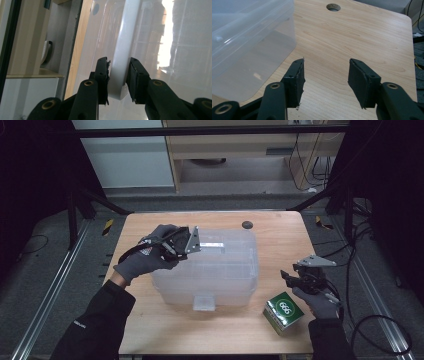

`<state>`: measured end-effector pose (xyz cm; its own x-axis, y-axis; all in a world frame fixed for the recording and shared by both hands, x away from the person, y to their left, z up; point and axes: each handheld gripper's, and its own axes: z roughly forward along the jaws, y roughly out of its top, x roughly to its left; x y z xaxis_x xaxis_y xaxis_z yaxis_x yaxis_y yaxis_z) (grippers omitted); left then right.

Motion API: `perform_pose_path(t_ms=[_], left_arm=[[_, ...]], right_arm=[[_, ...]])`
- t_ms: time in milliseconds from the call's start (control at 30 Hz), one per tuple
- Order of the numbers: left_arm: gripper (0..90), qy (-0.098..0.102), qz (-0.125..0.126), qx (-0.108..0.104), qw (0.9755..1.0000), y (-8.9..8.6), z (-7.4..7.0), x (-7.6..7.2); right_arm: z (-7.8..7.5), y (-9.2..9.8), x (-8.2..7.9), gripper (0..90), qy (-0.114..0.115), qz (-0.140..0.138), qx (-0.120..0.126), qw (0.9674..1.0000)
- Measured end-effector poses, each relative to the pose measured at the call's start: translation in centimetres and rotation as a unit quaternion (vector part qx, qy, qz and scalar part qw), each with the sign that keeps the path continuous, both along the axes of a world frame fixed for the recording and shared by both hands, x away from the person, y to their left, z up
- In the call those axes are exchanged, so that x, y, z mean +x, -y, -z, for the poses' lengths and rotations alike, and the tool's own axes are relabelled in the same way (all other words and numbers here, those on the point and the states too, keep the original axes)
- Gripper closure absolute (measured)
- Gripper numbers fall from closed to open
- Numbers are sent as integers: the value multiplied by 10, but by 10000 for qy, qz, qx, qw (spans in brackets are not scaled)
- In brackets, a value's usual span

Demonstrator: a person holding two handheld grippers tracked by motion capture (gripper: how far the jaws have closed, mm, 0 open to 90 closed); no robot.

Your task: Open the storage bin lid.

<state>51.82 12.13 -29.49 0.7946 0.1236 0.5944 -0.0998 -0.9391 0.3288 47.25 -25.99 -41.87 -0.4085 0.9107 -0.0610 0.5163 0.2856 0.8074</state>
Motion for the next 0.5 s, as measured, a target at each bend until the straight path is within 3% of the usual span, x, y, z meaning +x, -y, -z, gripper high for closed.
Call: perform_pose_path(t_ms=[233, 500], left_arm=[[721, 96, 37, 145, 9998, 3, 0, -1], [729, 210, 39, 314, 9993, 6, 0, -3]], right_arm=[[-1, -1, -1, 520, -42, -25, 53, 10000], [-6, -5, -7, 628, -57, -84, 158, 9998]])
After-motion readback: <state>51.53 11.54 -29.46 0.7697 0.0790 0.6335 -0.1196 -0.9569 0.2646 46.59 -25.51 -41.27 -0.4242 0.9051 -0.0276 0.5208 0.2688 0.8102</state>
